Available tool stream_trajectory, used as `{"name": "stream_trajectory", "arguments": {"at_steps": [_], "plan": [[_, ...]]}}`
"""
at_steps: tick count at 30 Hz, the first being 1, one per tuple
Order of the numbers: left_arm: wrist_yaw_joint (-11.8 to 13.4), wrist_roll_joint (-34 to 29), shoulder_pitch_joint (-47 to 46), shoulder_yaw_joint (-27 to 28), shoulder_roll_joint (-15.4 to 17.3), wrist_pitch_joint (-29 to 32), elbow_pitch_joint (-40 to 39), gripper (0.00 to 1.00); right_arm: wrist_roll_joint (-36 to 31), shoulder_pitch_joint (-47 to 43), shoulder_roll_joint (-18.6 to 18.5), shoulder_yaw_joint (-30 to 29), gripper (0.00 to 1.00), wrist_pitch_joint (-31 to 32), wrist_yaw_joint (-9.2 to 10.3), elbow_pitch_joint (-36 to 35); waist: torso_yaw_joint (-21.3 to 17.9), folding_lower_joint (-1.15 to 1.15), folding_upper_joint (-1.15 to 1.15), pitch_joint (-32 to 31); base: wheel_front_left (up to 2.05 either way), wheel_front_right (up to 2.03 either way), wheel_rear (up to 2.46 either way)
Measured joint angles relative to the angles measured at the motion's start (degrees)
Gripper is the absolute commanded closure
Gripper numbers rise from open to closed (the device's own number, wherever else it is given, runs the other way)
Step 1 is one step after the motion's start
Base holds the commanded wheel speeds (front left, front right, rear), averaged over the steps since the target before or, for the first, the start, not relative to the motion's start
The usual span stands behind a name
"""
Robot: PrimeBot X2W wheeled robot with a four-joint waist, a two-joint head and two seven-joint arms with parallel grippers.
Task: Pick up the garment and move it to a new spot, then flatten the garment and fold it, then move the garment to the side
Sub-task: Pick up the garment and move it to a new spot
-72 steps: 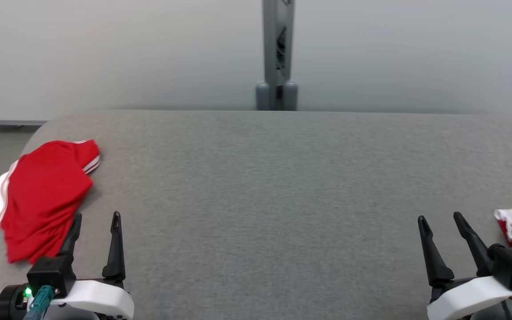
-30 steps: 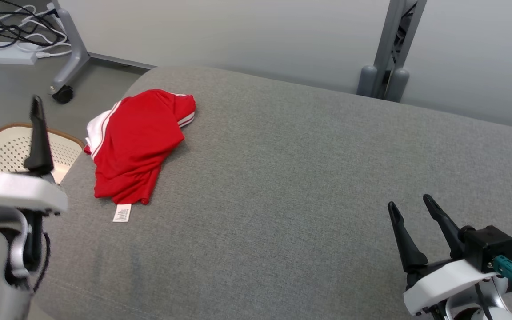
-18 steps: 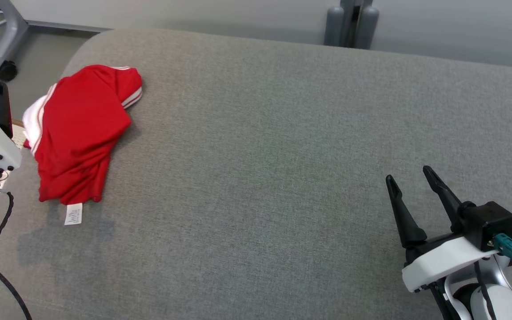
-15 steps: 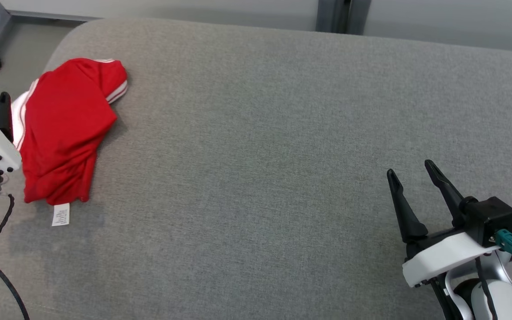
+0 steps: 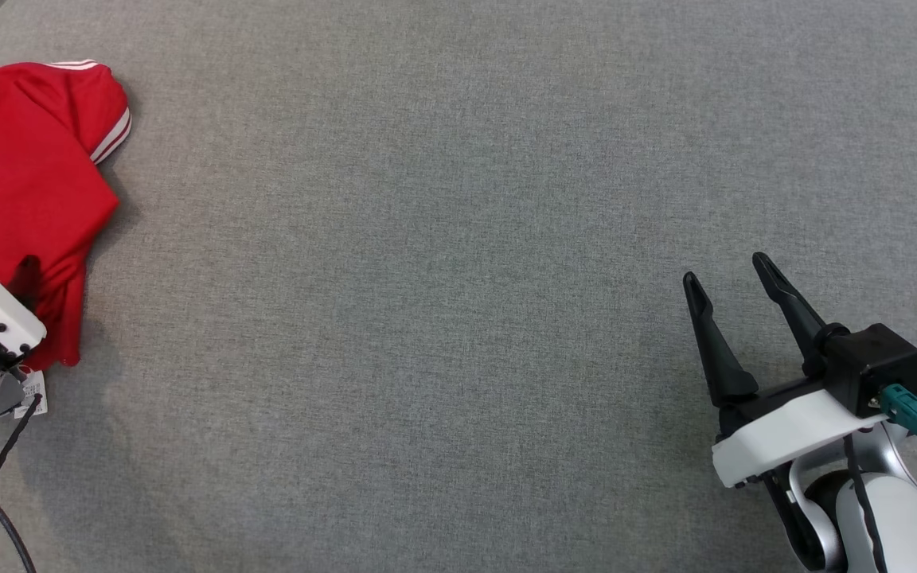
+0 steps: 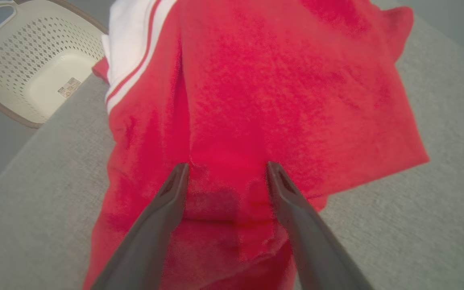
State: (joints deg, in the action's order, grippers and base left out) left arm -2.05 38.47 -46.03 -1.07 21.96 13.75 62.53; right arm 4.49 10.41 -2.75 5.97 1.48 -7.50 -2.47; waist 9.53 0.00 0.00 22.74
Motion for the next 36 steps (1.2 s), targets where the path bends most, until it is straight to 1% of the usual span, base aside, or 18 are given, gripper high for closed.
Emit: {"name": "stream_trajectory", "arguments": {"at_steps": [1, 4, 5, 8, 10, 12, 20, 21, 22, 23, 26, 29, 35, 36], "plan": [[-0.4, 0.2, -0.3, 0.1, 0.0, -0.2, 0.9, 0.51, 0.0, 0.0, 0.0, -0.1, 0.0, 0.0, 0.0, 0.1, 0.0, 0.0, 0.0, 0.1, 0.0, 0.0, 0.0], [-1.0, 0.6, -0.9, 0.4, 0.1, -2.8, 2.5, 0.51, -0.1, 0.1, 0.0, -0.2, 0.0, -0.1, 0.0, 0.6, 0.1, 0.0, 0.0, -0.3, 0.0, 0.0, 0.0], [-1.3, 0.4, -1.2, 0.3, 0.2, -3.7, 2.9, 1.0, -0.1, 0.1, 0.0, -0.3, 0.0, -0.1, 0.0, 0.9, 0.2, 0.0, 0.0, -0.6, 0.0, 0.0, 0.0], [-1.5, -0.5, -2.3, -0.3, 1.0, -7.5, 3.3, 1.0, -0.1, 0.0, 0.0, -0.3, 0.0, -0.2, 0.0, 1.3, 0.5, 0.0, 0.0, -1.7, 0.0, 0.0, 0.0], [-1.8, -2.2, -4.2, -1.5, 2.5, -11.6, 2.5, 1.0, 0.1, -0.4, 0.0, -0.2, 0.0, -0.3, 0.0, 1.8, 0.9, 0.0, 0.0, -3.4, 0.0, 0.0, 0.0], [-1.8, -3.5, -5.3, -2.4, 3.1, -13.8, 1.8, 1.0, 0.4, -0.7, 0.0, -0.3, 0.0, -0.3, 0.0, 2.0, 1.2, 0.0, 0.0, -4.6, 0.0, 0.0, 0.0], [-0.5, -6.7, -7.4, -4.0, 4.9, -23.9, -3.9, 1.0, 1.6, -2.7, 0.0, -1.0, 0.0, -1.0, 0.0, 2.8, 1.9, 0.0, 0.0, -9.7, 0.0, 0.0, 0.0], [-0.5, -6.7, -7.4, -4.0, 4.9, -23.9, -3.9, 1.0, 1.6, -2.7, 0.0, -1.0, 0.0, -1.0, 0.0, 2.8, 1.9, 0.0, 0.0, -9.7, 0.0, 0.0, 0.0], [-0.1, -6.9, -7.3, -4.0, 5.0, -25.1, -5.2, 0.57, 1.7, -3.0, 0.0, -1.1, 0.0, -1.1, 0.0, 3.0, 2.0, 0.0, 0.0, -10.3, 0.0, 0.0, 0.0], [0.4, -6.9, -7.1, -3.8, 5.0, -26.2, -6.8, 0.0, 2.0, -3.2, 0.0, -1.2, 0.0, -1.4, 0.0, 3.0, 2.1, 0.0, 0.0, -11.0, 0.0, 0.0, 0.0], [2.2, -7.8, -3.8, -3.5, 4.7, -27.9, -12.5, 0.0, 2.6, -4.3, 0.0, -1.5, 0.0, -1.6, 0.0, 3.4, 2.3, 0.0, 0.0, -13.0, 0.0, 0.0, 0.0], [4.4, -8.3, 2.0, -2.8, 3.9, -28.4, -19.8, 0.0, 3.0, -5.3, 0.0, -1.9, 0.0, -1.8, 0.0, 3.6, 2.8, 0.0, 0.0, -14.8, 0.0, 0.0, 0.0], [9.4, -8.5, 17.6, 0.3, 1.0, -28.6, -38.0, 0.0, 3.5, -6.4, 0.0, -2.0, 0.0, -1.9, 0.0, 3.6, 4.4, 0.0, 0.0, -17.3, 0.0, 0.0, 0.0], [9.9, -8.7, 20.2, 0.6, 0.7, -28.6, -40.6, 0.0, 3.5, -6.4, 0.0, -2.0, 0.0, -1.9, 0.0, 3.5, 4.6, 0.0, 0.0, -17.5, 0.0, 0.0, 0.0]]}}
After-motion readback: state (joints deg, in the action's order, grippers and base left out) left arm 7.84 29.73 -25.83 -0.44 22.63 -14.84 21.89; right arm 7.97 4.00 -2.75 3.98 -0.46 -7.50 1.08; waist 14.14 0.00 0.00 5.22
